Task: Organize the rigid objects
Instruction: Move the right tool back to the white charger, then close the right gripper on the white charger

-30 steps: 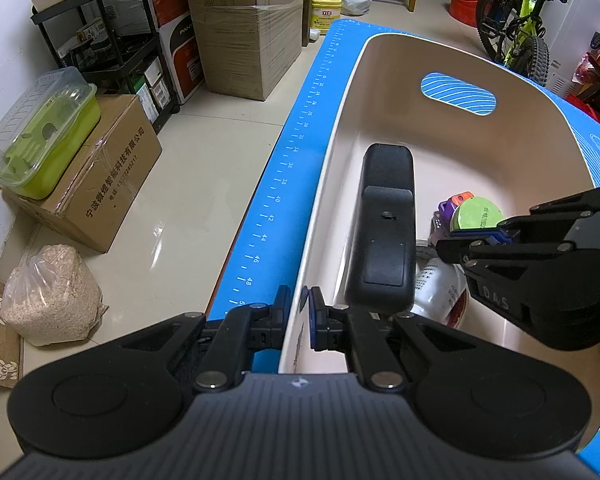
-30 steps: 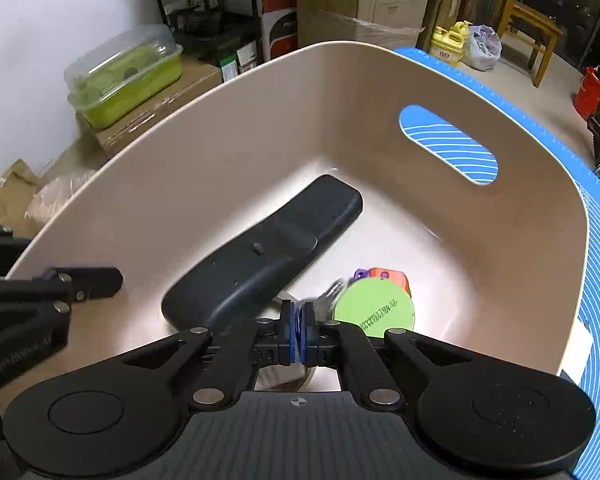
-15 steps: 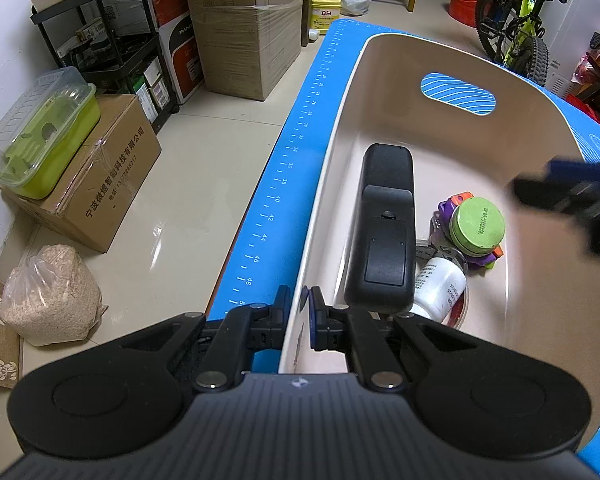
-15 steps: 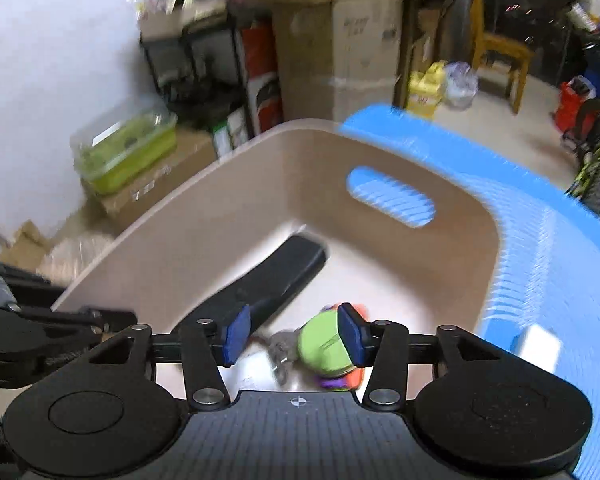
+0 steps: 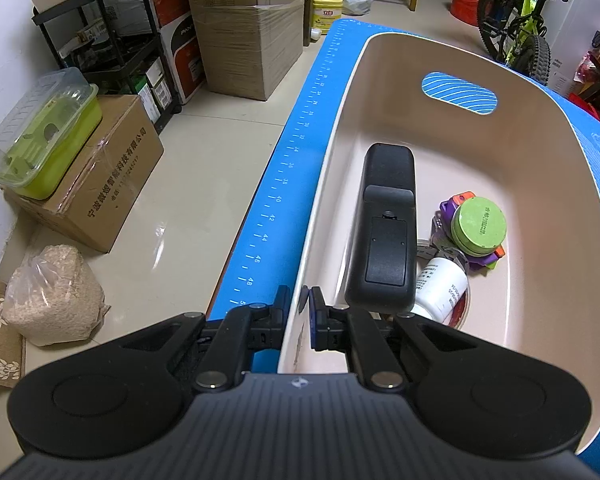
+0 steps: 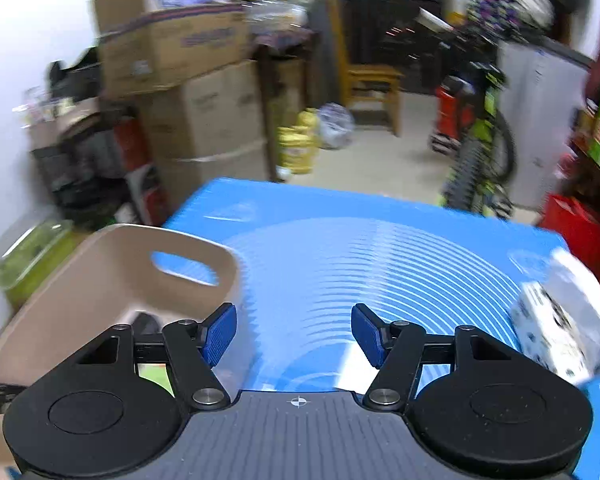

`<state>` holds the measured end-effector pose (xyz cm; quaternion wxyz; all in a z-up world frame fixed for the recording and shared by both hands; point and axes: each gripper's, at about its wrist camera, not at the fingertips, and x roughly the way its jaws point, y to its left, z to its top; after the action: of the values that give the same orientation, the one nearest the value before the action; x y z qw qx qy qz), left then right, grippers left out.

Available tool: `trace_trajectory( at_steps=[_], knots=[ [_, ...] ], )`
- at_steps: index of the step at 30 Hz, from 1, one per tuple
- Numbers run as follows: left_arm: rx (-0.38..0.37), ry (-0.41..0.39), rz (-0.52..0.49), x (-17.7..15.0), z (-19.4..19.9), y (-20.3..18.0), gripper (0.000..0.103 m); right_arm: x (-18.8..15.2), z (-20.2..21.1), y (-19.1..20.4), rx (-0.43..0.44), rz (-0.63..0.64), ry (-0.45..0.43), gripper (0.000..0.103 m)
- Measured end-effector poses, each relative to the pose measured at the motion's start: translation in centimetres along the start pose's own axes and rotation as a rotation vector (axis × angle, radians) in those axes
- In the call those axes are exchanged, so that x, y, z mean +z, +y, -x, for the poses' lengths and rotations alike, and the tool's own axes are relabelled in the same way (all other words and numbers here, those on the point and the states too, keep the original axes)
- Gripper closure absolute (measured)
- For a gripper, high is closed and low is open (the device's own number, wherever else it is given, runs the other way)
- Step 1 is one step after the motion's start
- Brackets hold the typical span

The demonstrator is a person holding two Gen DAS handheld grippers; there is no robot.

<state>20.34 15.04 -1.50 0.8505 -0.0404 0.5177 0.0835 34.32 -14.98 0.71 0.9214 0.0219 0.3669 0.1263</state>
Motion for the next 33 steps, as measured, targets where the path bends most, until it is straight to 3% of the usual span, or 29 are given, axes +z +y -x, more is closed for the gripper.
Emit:
trace_trajectory(
  at_steps=[8, 18, 22, 26, 33],
  knots=[
    [0.019, 0.001, -0.012, 0.1, 0.1, -0.3, 0.091, -2.8, -6.1, -4.0, -0.080, -0.082, 0.104, 0.032],
    [0.030, 0.002, -0.017, 0.1, 0.0, -0.5, 0.090, -4.3, -11.0, -3.6, -0.128, -0.092, 0.148, 0.032],
    [0.032, 0.002, -0.019, 0.1, 0.0, -0.5, 0.090, -4.7, -11.4, -3.6, -0.145, -0.087, 0.122, 0.034],
    [0.033, 0.002, -0.019, 0.2, 0.1, -0.6, 0.090, -5.2, -11.0, -3.3, -0.123, -0.080, 0.106, 0.049],
    [0.032, 0.002, -0.020, 0.1, 0.1, -0.6, 0.090, -5.6, -9.8, -2.2, -0.169, -0.025, 0.081, 0.050]
  ],
)
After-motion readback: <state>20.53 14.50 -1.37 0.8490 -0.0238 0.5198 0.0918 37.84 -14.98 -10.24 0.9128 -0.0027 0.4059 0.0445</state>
